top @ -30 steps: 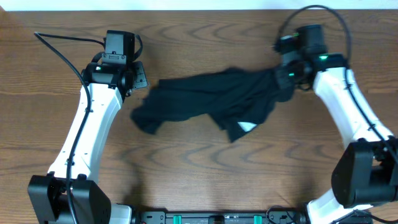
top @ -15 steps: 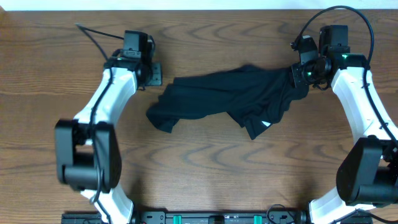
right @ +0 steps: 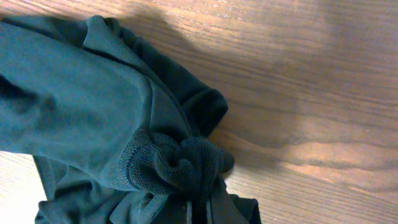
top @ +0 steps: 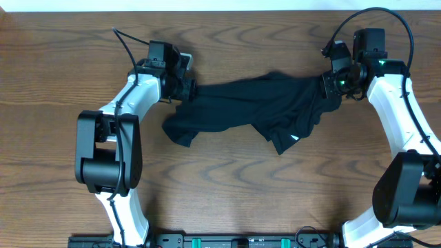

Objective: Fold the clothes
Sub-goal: 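Pull the shirt apart with both grippers toward the back corners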

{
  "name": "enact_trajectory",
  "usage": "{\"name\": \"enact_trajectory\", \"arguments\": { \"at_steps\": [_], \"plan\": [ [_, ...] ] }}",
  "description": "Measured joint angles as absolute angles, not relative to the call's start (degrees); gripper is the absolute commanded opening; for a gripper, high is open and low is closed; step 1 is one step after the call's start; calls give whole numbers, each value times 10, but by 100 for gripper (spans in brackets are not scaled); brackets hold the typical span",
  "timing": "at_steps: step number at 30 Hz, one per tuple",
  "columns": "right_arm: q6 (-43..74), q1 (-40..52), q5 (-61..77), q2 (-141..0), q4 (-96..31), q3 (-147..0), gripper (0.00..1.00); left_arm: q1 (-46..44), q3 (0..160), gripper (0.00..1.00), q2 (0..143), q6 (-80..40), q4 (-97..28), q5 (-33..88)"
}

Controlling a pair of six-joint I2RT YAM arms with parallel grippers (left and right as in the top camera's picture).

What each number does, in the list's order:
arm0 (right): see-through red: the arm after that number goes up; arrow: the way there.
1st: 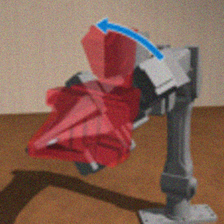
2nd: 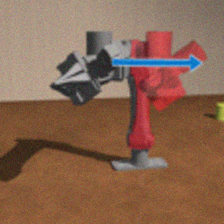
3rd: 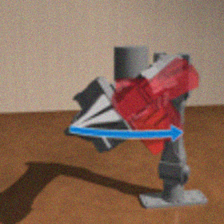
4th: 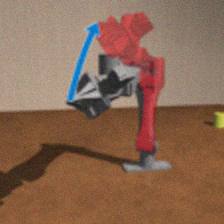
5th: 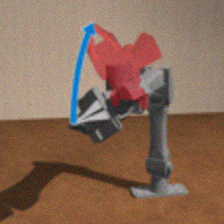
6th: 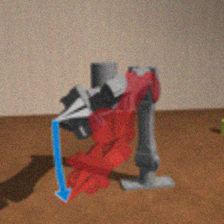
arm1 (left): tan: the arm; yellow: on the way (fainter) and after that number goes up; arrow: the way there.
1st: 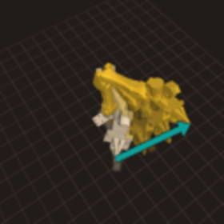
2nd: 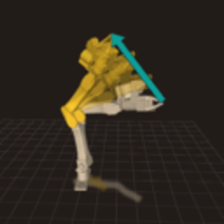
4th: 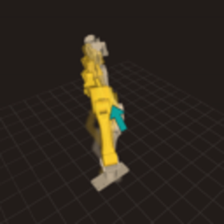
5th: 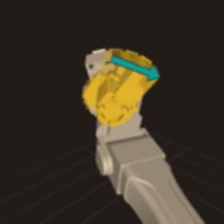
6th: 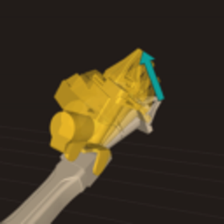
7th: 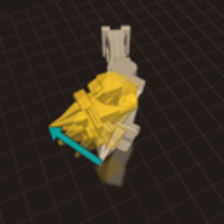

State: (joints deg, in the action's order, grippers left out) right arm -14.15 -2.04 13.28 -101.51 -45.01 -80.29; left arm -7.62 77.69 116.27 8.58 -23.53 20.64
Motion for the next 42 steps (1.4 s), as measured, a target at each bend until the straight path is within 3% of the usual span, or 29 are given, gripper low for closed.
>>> {"name": "enact_trajectory", "arguments": {
  "at_steps": [6,11,13,20,29,36,40,42],
  "plan": [
    [-142,-20,133,-1015,-451,-803,1,-78,777,34,1163,100,-249,220],
    [-142,-20,133,-1015,-452,-803,1,-78,777,36,1163,104,-269,222],
    [-142,-20,133,-1015,-452,-803,1,-78,777,44,1163,106,-271,218],
    [-142,-20,133,-1015,-452,-803,1,-78,777,44,1167,105,-270,184],
    [-142,-20,133,-1015,-455,-803,1,-78,777,6,1169,102,-281,177],
    [-142,-20,133,-1015,-456,-803,1,-78,777,6,1169,103,-282,181],
    [-142,-20,133,-1015,-457,-803,2,-78,777,51,1169,106,-285,181],
    [-142,-20,133,-1015,-457,-803,2,-78,777,62,1169,106,-284,182]
  ]
}}
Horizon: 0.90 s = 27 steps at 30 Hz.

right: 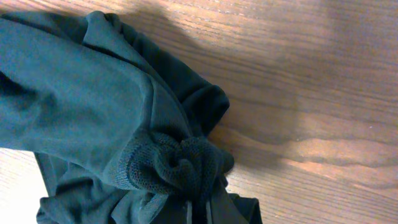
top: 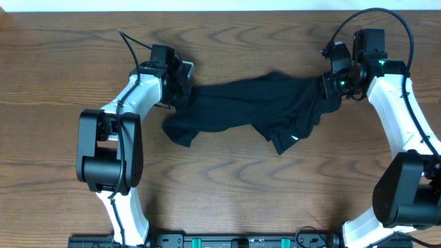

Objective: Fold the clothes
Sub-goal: 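Pull the shirt apart with both grippers toward the back corners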

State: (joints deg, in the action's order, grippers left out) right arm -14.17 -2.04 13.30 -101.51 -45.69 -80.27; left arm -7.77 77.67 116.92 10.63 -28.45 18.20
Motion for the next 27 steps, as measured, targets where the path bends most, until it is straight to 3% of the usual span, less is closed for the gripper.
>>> {"name": "enact_trajectory", "arguments": {
  "at_steps": [9,17,27],
  "plan": [
    [-142,-20,133,-1015,-458,-803,3,-78,777,63,1176,110,-267,218],
    [-142,-20,133,-1015,-458,-803,2,-77,777,27,1188,118,-262,243],
    [-141,-20,133,-1015,-461,-803,1,-71,791,20,1189,107,-288,249]
  ]
}}
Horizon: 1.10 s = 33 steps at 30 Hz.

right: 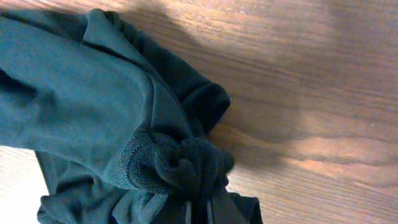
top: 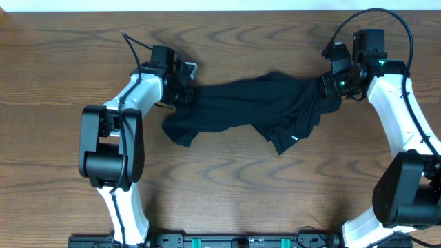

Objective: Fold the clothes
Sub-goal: 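Pull the shirt apart with both grippers toward the back corners, then lift and swing the shirt with both grippers to spread it flat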

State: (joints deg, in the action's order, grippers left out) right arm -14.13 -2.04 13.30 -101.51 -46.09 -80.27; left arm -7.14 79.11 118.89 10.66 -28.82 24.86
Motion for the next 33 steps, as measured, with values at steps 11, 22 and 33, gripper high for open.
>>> {"name": "enact_trajectory", "arguments": {
  "at_steps": [11,22,33],
  "plan": [
    [-117,-21,133,-987,-470,-801,1,-45,814,8,986,58,-300,184],
    [-103,-50,140,-811,-495,-801,1,-46,818,6,856,58,-302,139],
    [-99,-98,150,-671,-543,-802,1,-47,818,6,683,58,-310,85]
  ]
}}
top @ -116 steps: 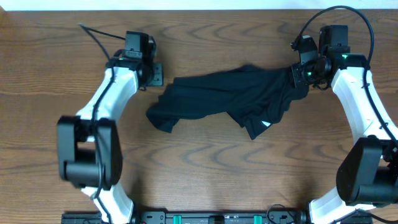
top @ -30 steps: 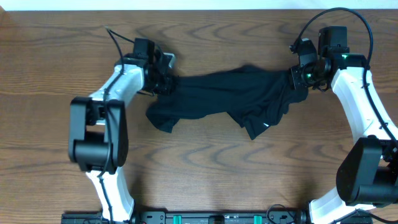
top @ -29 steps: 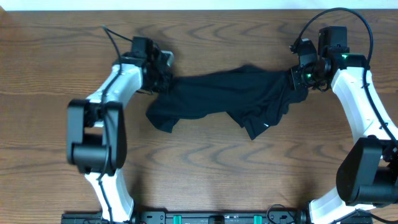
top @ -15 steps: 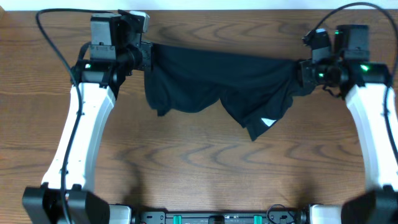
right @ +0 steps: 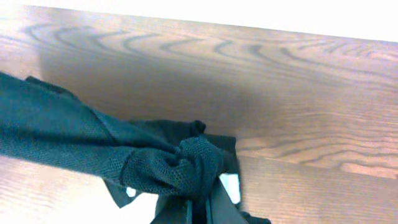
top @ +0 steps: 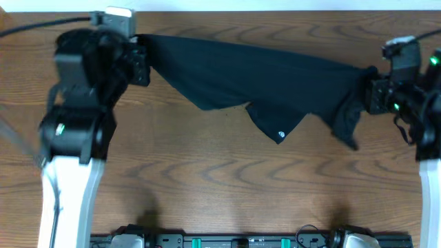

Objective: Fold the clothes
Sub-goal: 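Lift and swing the shirt with both grippers to spread it flat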

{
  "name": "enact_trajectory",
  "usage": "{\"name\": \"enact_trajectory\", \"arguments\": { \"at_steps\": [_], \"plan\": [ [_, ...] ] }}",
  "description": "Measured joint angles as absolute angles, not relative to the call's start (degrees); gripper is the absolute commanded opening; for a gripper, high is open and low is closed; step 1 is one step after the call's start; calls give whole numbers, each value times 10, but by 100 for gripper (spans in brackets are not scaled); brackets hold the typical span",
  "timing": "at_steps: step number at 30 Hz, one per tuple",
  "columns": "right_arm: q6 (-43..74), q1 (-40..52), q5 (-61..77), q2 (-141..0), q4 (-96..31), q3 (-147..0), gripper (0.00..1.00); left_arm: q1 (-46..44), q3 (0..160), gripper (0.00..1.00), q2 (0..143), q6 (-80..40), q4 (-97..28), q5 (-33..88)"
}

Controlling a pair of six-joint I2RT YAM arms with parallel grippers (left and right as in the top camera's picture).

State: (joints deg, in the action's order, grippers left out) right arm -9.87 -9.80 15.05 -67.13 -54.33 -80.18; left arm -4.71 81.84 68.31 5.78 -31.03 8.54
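Note:
A black garment (top: pixel 255 76) with a small white mark near its lower point hangs stretched in the air between both arms, above the wooden table. My left gripper (top: pixel 141 55) is shut on its left end at the top left. My right gripper (top: pixel 370 86) is shut on its right end, where a loose flap dangles down. In the right wrist view a bunched knot of black mesh cloth (right: pixel 180 165) sits pinched at my right gripper (right: pixel 199 205), with the rest of the garment stretching off to the left.
The brown wooden table (top: pixel 207 179) lies under the garment. Its far edge meets a white strip (top: pixel 275 4) along the top of the overhead view. Both arms stand high and near the left and right borders.
Both arms have risen and moved apart. The garment, which lay crumpled on the table between them, now hangs taut in the air. Each gripper still holds its end.
At every earlier moment the garment lay bunched on the table, my right gripper shut on its right end while my left gripper shifted slightly at its left end. Now both hold it lifted and stretched wide above the table.

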Motion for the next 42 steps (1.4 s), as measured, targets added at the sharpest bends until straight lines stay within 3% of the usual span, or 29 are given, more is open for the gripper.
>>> {"name": "enact_trajectory", "arguments": {
  "at_steps": [13,24,34,42],
  "plan": [
    [-87,-115,141,-559,-715,-934,1,-47,818,6,538,51,-414,74],
    [-81,-115,134,-570,-734,-1027,1,-47,818,6,534,-1,-464,24],
    [-85,-113,163,-847,-729,-1030,1,-50,821,6,765,-13,-438,13],
    [-96,-99,181,-1070,-626,-1028,1,-50,821,6,975,-15,-314,10]
  ]
}}
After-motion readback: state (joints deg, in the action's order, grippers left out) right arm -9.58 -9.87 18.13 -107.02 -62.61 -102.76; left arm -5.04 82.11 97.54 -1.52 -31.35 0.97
